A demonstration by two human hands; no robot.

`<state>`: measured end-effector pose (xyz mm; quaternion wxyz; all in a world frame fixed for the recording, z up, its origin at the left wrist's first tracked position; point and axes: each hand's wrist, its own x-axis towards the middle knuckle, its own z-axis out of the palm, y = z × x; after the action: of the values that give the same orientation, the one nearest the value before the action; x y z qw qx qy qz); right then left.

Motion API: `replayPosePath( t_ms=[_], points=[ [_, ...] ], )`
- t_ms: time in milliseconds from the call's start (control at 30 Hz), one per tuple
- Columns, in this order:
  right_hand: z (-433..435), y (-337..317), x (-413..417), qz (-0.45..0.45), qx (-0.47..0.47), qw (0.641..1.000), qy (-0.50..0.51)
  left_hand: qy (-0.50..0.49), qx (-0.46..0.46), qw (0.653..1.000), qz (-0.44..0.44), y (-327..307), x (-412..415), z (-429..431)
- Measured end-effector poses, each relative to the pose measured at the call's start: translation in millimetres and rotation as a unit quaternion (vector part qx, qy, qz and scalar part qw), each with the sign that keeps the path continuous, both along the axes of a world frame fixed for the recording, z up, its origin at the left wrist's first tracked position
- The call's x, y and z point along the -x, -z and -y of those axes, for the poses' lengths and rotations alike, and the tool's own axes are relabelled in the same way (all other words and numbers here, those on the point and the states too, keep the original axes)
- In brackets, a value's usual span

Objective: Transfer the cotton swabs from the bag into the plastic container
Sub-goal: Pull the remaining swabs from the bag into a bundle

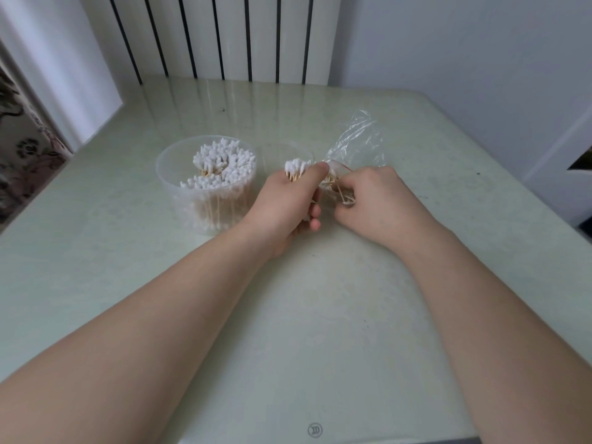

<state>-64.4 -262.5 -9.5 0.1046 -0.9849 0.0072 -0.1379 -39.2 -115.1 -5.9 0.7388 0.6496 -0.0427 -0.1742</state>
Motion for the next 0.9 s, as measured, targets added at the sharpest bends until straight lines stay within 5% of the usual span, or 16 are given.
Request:
replayPosePath(
  t_ms=[367,633,900],
  points=[
    [1,-8,2,0.036,-0.022,0.999,0.007,-0.018,0.021,1.000,-0.002,5,-4,2],
    [10,-15,10,0.133,-0.332,0.931,0.072,-0.019,0.014,1.000,0.006,11,-9,4],
    [11,-17,6,0.161,-0.486,0.854,0.094,-0.017,-0.018,0.999,0.021,13,-9,3]
  ],
)
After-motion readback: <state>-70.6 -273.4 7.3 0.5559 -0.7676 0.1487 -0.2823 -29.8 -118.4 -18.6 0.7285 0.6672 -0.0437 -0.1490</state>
